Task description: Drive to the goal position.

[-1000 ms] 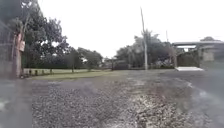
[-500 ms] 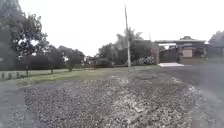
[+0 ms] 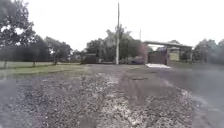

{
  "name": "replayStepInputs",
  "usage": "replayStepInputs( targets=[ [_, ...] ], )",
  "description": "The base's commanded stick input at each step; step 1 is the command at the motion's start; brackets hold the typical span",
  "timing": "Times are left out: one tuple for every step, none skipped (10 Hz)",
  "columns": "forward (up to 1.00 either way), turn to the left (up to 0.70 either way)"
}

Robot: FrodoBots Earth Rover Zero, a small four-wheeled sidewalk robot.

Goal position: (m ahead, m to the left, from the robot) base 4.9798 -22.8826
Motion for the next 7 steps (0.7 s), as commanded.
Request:
replayStepInputs(
  targets=[
    [0.7,-0.35],
    [0.7,-0.35],
    [0.7,-0.35],
    [0.7,-0.35],
    [0.7,-0.35],
    [0.7,-0.35],
    [0.7,-0.35]
  ],
)
